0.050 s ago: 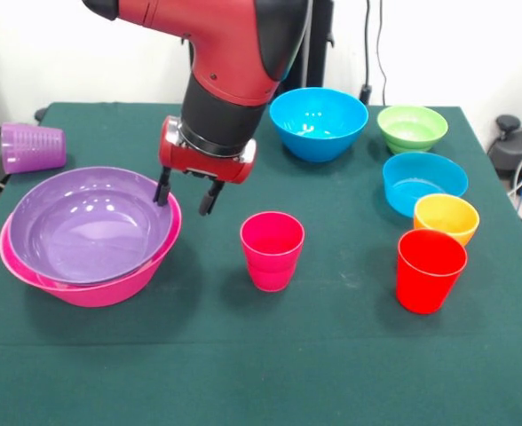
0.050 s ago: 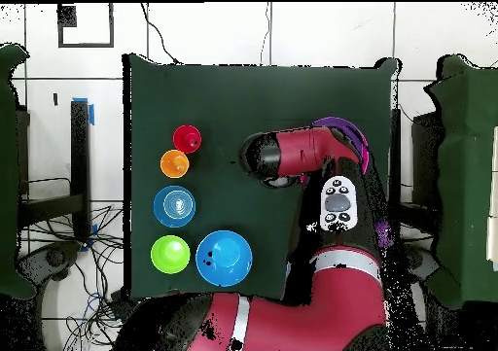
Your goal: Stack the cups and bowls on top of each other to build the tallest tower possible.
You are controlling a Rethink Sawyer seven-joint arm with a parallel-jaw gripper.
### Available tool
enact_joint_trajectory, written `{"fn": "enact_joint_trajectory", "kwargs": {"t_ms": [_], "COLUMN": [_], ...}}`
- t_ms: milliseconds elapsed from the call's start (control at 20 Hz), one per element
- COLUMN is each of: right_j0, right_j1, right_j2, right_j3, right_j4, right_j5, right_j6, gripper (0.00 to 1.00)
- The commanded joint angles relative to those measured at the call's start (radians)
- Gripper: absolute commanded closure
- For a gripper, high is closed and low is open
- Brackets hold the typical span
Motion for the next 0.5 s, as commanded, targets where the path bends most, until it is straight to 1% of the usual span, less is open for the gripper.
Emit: {"fn": "enact_joint_trajectory", "kwargs": {"t_ms": [50,500], "right_j0": [-0.026,-0.010], "right_j1": [0.036,0.042], "right_j2": [0.112,0.097], "right_j3": [0.049,0.028], "right_j4": [-0.014,-0.043], "right_j5": [0.009,0.033], "right_j6": [-0.110,-0.130], "gripper": [0.00,0.00]}}
